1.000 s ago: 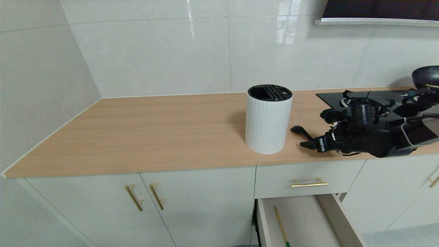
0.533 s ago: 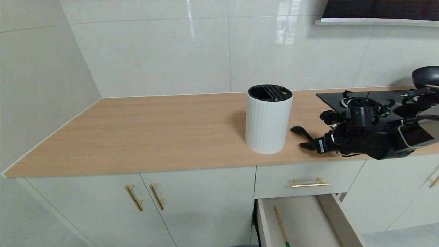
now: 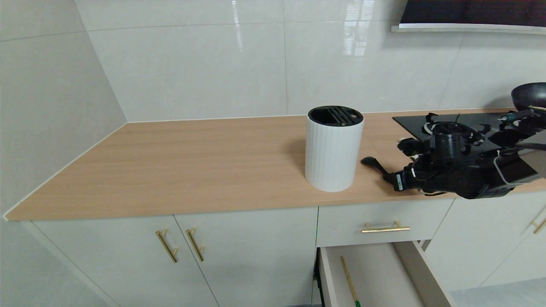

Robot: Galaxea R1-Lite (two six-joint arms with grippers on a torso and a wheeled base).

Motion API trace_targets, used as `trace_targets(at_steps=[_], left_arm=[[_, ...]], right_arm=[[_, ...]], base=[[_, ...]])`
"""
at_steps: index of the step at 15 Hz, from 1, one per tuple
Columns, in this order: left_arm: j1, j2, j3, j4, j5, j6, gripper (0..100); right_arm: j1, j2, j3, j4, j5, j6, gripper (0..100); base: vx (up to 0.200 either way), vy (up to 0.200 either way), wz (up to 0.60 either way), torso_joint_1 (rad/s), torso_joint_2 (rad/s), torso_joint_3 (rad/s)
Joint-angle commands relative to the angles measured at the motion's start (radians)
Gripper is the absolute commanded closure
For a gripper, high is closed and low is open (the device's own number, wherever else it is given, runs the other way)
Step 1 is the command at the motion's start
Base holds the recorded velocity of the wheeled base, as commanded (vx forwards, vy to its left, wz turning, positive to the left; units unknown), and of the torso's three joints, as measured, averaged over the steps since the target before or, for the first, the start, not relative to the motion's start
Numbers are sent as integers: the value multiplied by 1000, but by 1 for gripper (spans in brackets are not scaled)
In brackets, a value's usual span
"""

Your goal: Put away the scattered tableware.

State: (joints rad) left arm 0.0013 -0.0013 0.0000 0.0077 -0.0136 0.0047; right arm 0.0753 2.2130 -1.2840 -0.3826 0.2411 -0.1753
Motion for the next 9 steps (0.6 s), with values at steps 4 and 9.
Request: trace_targets(at_steps=[4,9], left_arm=[[0,1,0,0,0,0,0],[0,1,0,0,0,0,0]], right_arm=[[1,-64,55,4,-83,5,100],[12,-368,298,10,-98,206,100]], base=[[0,0,0,0,0,0],[0,0,0,0,0,0]])
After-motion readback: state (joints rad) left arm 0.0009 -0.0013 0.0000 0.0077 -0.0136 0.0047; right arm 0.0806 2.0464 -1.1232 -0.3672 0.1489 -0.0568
